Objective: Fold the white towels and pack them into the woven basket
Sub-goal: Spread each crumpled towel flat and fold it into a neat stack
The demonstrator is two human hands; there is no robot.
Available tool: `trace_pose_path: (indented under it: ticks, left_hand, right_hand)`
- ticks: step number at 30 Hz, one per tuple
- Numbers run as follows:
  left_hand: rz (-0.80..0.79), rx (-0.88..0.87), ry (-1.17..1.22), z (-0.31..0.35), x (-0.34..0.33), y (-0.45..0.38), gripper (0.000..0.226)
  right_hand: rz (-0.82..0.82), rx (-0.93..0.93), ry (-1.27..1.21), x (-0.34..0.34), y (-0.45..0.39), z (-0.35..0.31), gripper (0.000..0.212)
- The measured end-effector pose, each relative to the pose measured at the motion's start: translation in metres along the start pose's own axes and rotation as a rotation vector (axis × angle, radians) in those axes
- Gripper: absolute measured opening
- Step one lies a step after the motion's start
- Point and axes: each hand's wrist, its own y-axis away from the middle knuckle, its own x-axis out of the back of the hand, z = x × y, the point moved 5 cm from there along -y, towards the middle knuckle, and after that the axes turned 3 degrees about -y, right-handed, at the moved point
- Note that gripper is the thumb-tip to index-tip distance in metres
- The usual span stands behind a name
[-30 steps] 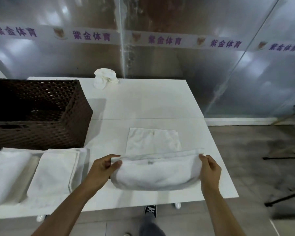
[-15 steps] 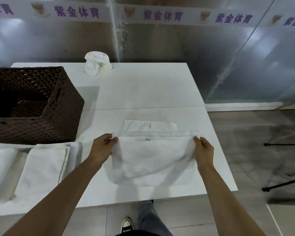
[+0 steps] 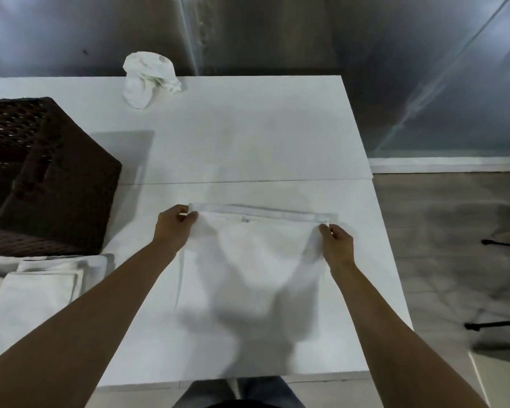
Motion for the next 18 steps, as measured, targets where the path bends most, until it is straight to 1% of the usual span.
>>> trace_pose_path:
  ticks: [1, 2, 3, 4, 5, 7, 10, 12, 14, 16, 18]
  left_hand:
    - [0.005, 0.007, -0.006, -0.001, -0.003, -0.007, 0.008]
    - [0.013, 0.011, -0.017, -0.002, -0.006, -0.012, 0.002]
    - [0.024, 0.006, -0.031, -0.003, -0.009, -0.016, 0.007]
    - [0.035, 0.001, -0.06, -0.006, -0.01, -0.018, 0.017]
    - [0.041, 0.001, -0.1, -0.01, -0.012, -0.018, 0.026]
    - [0.009, -0.04, -0.231, -0.023, -0.018, -0.009, 0.036]
    - [-0.108, -0.235, -0.481, -0.046, -0.035, 0.018, 0.039]
    - [-0.194, -0.345, -0.624, -0.066, -0.047, 0.047, 0.042]
    - [-0.233, -0.411, -0.727, -0.09, -0.055, 0.078, 0.046]
    - [-0.284, -0.405, -0.821, -0.113, -0.057, 0.104, 0.051]
    - [-0.369, -0.357, -0.88, -0.135, -0.056, 0.124, 0.061]
  right_hand:
    - [-0.004, -0.003, 0.016, -0.003, -0.008, 0.002, 0.026]
    - [-0.006, -0.017, 0.025, -0.006, -0.015, 0.005, 0.019]
    - [-0.012, -0.037, 0.036, -0.008, -0.02, 0.008, 0.011]
    - [-0.016, -0.056, 0.058, -0.01, -0.024, 0.013, 0.013]
    - [-0.022, -0.066, 0.101, -0.011, -0.025, 0.018, 0.02]
    - [-0.024, -0.067, 0.194, -0.008, -0.021, 0.028, 0.03]
    - [-0.039, -0.02, 0.273, -0.003, -0.008, 0.036, 0.033]
    - [-0.07, 0.071, 0.319, -0.006, 0.006, 0.044, 0.036]
    - [-0.11, 0.207, 0.435, -0.009, 0.027, 0.058, 0.04]
    - [-0.138, 0.375, 0.585, -0.012, 0.052, 0.074, 0.042]
    - [-0.193, 0.517, 0.742, -0.017, 0.077, 0.089, 0.041]
